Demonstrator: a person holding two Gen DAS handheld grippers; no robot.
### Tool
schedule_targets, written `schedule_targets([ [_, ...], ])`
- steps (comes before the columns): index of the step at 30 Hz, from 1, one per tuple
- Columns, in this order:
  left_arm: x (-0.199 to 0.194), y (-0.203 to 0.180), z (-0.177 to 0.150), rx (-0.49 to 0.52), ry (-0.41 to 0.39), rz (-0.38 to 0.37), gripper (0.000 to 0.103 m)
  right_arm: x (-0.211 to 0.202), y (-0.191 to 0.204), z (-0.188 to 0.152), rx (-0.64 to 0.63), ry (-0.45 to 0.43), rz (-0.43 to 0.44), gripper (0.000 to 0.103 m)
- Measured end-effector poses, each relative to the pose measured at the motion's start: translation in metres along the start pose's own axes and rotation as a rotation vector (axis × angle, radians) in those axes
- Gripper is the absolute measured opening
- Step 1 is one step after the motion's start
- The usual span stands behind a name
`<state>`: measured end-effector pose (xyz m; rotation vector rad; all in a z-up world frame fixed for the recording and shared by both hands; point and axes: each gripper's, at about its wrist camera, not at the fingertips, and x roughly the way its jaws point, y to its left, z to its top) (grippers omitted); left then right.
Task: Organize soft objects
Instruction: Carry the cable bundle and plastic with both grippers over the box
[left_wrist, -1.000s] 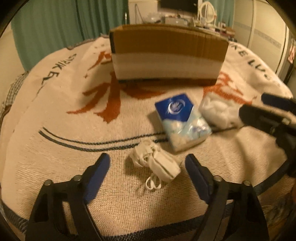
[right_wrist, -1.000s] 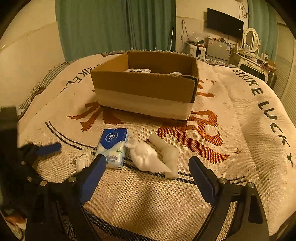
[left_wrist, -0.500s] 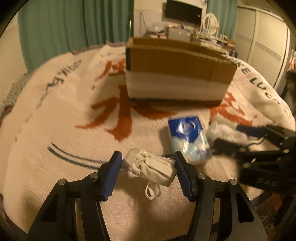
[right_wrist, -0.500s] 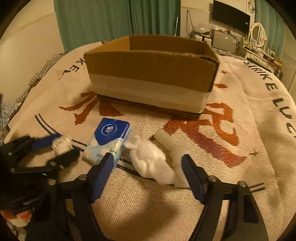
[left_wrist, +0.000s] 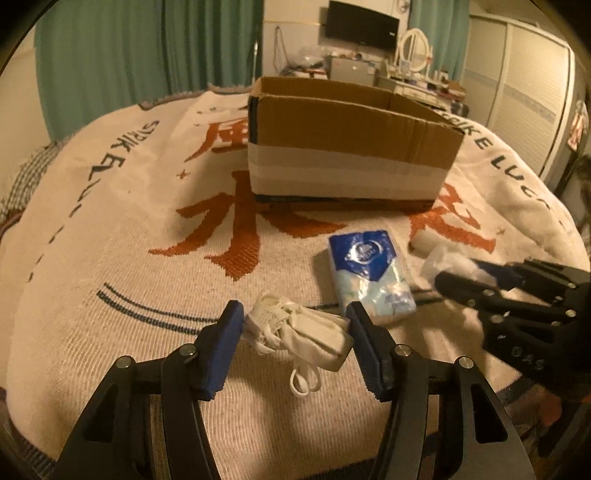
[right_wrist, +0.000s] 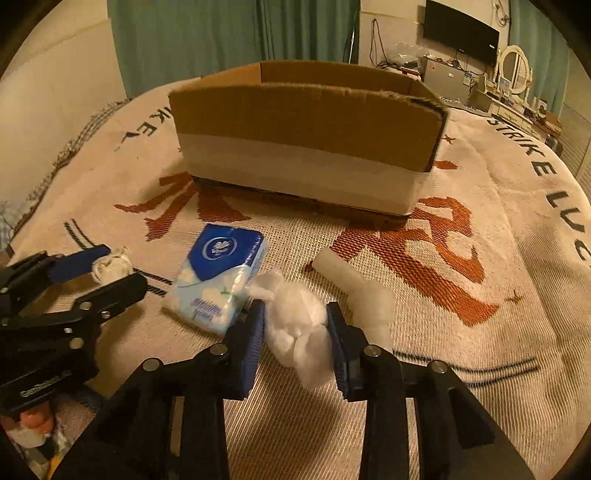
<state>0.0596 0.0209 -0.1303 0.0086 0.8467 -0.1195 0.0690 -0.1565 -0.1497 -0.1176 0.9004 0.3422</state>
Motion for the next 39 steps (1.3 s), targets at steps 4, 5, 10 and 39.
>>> schedule_targets([
  [4, -0.019, -0.006, 0.001, 0.019, -0.031, 0.005, 0.057, -0.029, 0.0, 0.0, 0.005, -0.05, -0.002, 0.033],
  [5, -0.025, -0.007, 0.002, 0.018, -0.042, 0.001, 0.057, -0.04, 0.001, 0.002, 0.004, -0.072, -0.003, 0.033],
  [10, -0.059, -0.015, 0.013, 0.026, -0.11, -0.004, 0.057, -0.075, 0.006, 0.005, -0.002, -0.137, 0.004, 0.033],
  [39, -0.04, -0.04, 0.178, 0.14, -0.342, 0.029, 0.057, -0.117, -0.039, 0.186, -0.078, -0.414, -0.008, 0.033],
])
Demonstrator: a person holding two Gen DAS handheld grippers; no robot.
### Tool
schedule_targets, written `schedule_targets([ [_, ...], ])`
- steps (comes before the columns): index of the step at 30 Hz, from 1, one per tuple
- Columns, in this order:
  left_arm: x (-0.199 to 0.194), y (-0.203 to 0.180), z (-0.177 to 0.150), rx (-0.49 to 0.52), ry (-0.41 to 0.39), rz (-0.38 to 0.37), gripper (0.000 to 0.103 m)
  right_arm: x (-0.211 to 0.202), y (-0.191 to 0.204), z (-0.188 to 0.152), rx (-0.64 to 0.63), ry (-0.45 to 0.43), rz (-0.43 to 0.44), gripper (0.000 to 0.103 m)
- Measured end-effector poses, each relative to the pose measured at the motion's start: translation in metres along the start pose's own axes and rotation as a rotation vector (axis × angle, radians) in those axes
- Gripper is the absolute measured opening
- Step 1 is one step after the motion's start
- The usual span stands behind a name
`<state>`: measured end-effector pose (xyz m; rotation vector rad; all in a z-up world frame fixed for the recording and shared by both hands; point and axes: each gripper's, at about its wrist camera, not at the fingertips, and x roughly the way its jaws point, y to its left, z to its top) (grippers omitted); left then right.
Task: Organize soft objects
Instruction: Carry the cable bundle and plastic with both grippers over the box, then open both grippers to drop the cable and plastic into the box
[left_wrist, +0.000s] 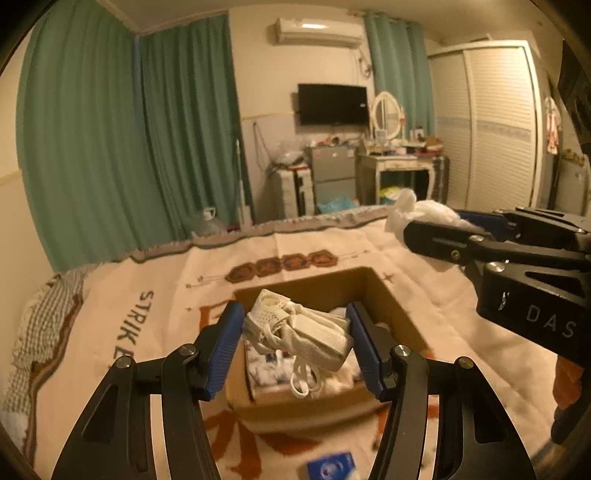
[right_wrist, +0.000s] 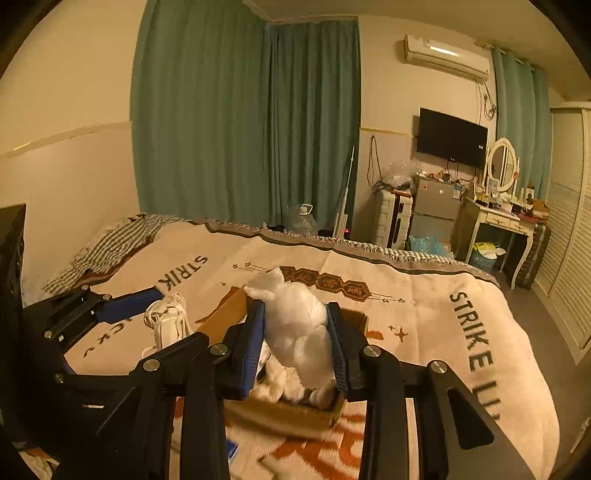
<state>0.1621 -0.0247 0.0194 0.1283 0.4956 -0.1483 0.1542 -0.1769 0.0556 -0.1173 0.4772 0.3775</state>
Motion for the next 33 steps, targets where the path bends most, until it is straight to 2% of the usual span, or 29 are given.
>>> schedule_targets([
  [6, 0.061, 0.011, -0.001, -0.038, 0.06, -0.018, 0.057, 0.067, -0.02, -0.001, 0.034, 0.065, 0.012, 0.033],
  [11, 0.105, 0.01, -0.007, -0.029, 0.11, -0.051, 0.057, 0.124, -0.039, -0.012, 0.083, 0.149, 0.038, 0.033],
  [18, 0.119, 0.002, -0.016, 0.014, 0.124, -0.074, 0.057, 0.16, -0.048, -0.03, 0.119, 0.212, 0.057, 0.034],
  [21, 0.112, 0.003, -0.013, -0.002, 0.093, -0.055, 0.06, 0.16, -0.049, -0.03, 0.135, 0.213, 0.048, 0.038],
  [22, 0.109, 0.004, -0.012, -0.006, 0.084, -0.045, 0.064, 0.159, -0.049, -0.029, 0.137, 0.209, 0.044, 0.04],
  [23, 0.104, 0.004, -0.01, -0.012, 0.079, -0.029, 0.077, 0.156, -0.049, -0.027, 0.139, 0.204, 0.038, 0.046],
  [24, 0.099, 0.005, -0.007, -0.018, 0.074, -0.019, 0.086, 0.15, -0.049, -0.024, 0.144, 0.195, 0.031, 0.049],
  [25, 0.095, 0.006, -0.005, -0.023, 0.066, -0.013, 0.086, 0.145, -0.049, -0.021, 0.146, 0.189, 0.03, 0.055],
  [26, 0.086, 0.006, -0.001, -0.024, 0.055, -0.009, 0.086, 0.138, -0.048, -0.017, 0.147, 0.179, 0.027, 0.057],
  [30, 0.048, 0.006, 0.019, -0.005, 0.008, 0.032, 0.086, 0.094, -0.043, 0.006, 0.131, 0.124, 0.003, 0.06],
  [33, 0.007, 0.008, 0.037, -0.013, -0.047, 0.034, 0.086, 0.049, -0.038, 0.026, 0.11, 0.069, -0.019, 0.063],
])
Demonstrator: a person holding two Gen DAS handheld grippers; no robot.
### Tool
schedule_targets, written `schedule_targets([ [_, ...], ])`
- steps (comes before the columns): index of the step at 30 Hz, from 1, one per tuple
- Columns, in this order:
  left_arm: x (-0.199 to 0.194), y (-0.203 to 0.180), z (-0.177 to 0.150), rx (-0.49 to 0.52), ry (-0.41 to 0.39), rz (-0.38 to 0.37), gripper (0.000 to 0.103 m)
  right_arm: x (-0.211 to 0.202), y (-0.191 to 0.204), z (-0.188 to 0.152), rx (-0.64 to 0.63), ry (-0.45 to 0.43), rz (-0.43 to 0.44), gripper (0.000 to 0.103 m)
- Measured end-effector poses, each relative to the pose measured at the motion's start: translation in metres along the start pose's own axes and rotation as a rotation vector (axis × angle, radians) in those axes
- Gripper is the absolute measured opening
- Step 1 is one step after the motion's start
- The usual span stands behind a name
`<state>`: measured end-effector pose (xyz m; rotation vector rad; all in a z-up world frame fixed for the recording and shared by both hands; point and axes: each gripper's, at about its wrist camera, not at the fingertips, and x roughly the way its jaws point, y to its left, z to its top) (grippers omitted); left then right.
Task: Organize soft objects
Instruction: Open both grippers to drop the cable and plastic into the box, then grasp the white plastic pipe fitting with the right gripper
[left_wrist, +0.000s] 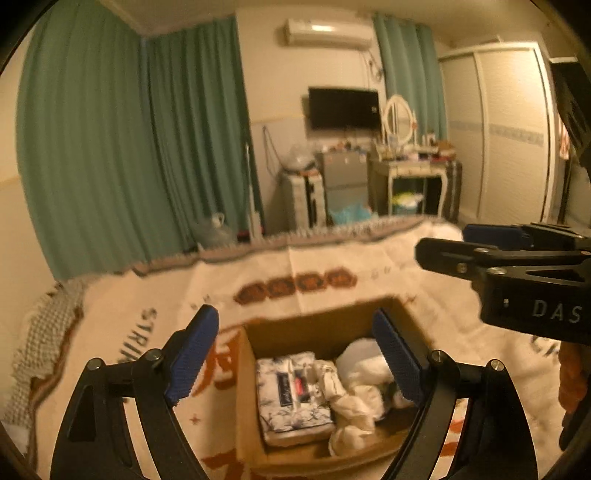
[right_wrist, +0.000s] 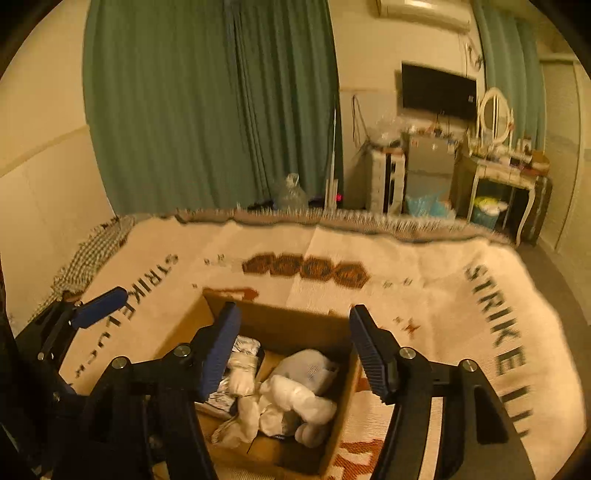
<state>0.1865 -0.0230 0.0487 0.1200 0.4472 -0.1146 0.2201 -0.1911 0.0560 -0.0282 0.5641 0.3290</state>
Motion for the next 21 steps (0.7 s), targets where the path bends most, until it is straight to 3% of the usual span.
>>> schedule_targets([
  [4, -0.06, 0.004, 0.023, -0.015, -0.085, 0.018, 0.087, -0.07, 0.009, 0.018, -0.021, -0.069, -0.044, 0.069],
  [6, -0.09, 0.005, 0.031, -0.019, -0.13, 0.032, 0.098, -0.105, 0.013, 0.022, -0.032, -0.088, -0.043, 0.075],
  [11, -0.145, 0.01, 0.027, -0.042, -0.187, 0.042, 0.098, -0.171, 0.024, 0.01, -0.055, -0.132, -0.029, 0.101],
  [15, -0.163, 0.007, 0.003, -0.023, -0.153, 0.046, 0.098, -0.197, 0.029, -0.018, -0.048, -0.1, -0.007, 0.103],
  [21, -0.152, -0.004, -0.044, -0.011, -0.085, 0.115, 0.098, -0.193, 0.028, -0.071, -0.012, -0.041, -0.027, 0.103],
])
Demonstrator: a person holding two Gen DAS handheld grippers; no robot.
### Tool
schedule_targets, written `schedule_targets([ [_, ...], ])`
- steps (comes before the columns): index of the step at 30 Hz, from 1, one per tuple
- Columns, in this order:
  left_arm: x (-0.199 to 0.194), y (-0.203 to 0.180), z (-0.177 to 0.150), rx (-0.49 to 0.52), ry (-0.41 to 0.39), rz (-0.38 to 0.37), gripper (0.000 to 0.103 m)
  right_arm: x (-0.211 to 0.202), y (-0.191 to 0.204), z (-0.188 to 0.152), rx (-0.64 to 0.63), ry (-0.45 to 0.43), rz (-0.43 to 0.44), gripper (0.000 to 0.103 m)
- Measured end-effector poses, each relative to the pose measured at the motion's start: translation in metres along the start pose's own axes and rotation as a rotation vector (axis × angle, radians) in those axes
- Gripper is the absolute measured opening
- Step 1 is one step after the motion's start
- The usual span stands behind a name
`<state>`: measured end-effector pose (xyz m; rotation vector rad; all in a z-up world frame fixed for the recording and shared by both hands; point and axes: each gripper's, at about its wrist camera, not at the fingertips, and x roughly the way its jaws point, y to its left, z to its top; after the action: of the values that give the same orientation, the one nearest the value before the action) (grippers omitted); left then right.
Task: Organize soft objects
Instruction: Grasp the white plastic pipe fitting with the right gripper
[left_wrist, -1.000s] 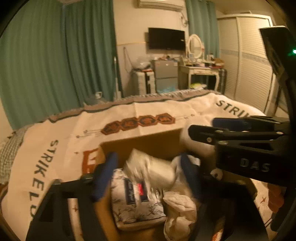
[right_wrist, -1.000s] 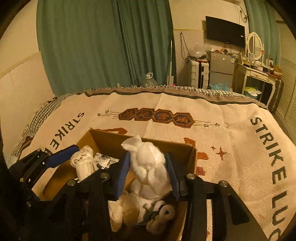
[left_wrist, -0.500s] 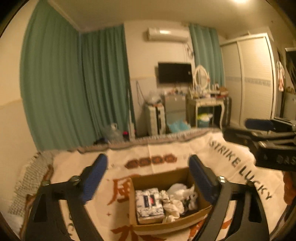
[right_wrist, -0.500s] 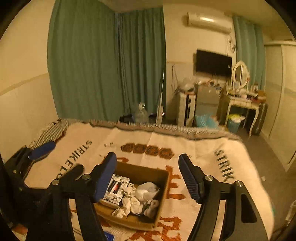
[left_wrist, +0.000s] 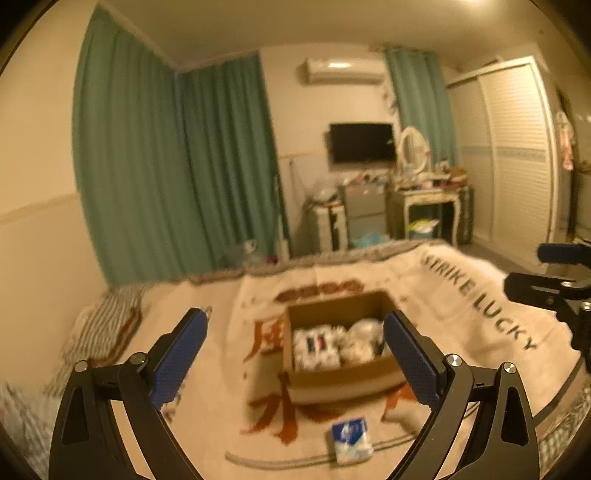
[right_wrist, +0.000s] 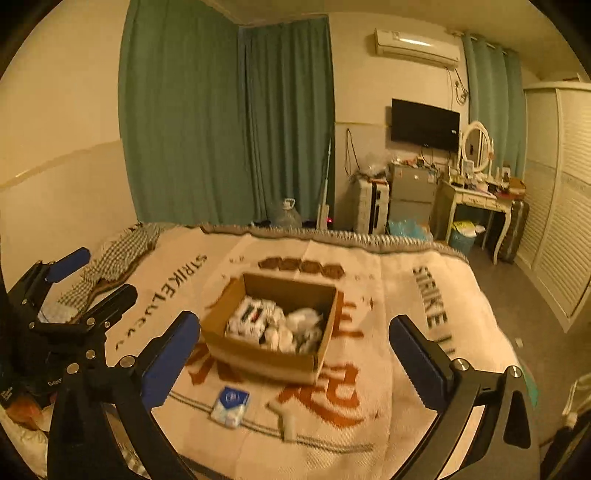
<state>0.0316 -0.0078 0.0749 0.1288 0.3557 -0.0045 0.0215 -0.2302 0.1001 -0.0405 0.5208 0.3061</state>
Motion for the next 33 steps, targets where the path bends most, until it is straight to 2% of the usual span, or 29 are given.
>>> schedule_targets([
  [4, 0.03, -0.001, -0.028, -0.055, 0.106, -0.046, 0.098, 0.027, -0.003, -0.032, 0.004, 0.035, -0.008, 0.103],
  [9, 0.077, -0.004, -0.067, -0.122, 0.226, -0.043, 0.098, 0.082, -0.003, -0.07, -0.038, 0.109, -0.031, 0.103],
  [14, 0.109, -0.004, -0.106, -0.178, 0.332, -0.037, 0.098, 0.148, -0.017, -0.116, 0.028, 0.219, -0.037, 0.102],
  [18, 0.122, -0.007, -0.131, -0.175, 0.388, -0.026, 0.098, 0.181, -0.017, -0.145, 0.014, 0.311, -0.025, 0.093],
  [20, 0.129, -0.01, -0.144, -0.183, 0.42, -0.035, 0.098, 0.193, -0.015, -0.154, 0.017, 0.353, 0.004, 0.084],
  [24, 0.142, -0.018, -0.158, -0.142, 0.483, -0.037, 0.097, 0.215, -0.009, -0.169, 0.034, 0.416, 0.039, 0.08],
  [27, 0.142, -0.023, -0.161, -0.113, 0.487, -0.042, 0.097, 0.228, -0.009, -0.178, 0.054, 0.46, 0.053, 0.06],
  [29, 0.139, -0.026, -0.162, -0.1, 0.49, -0.053, 0.097, 0.229, -0.01, -0.181, 0.073, 0.459, 0.058, 0.039],
  [32, 0.137, -0.03, -0.162, -0.083, 0.493, -0.067, 0.097, 0.222, -0.008, -0.181, 0.06, 0.433, 0.04, 0.029],
  [33, 0.135, -0.032, -0.162, -0.079, 0.493, -0.073, 0.097, 0.219, -0.008, -0.181, 0.064, 0.42, 0.038, 0.029],
])
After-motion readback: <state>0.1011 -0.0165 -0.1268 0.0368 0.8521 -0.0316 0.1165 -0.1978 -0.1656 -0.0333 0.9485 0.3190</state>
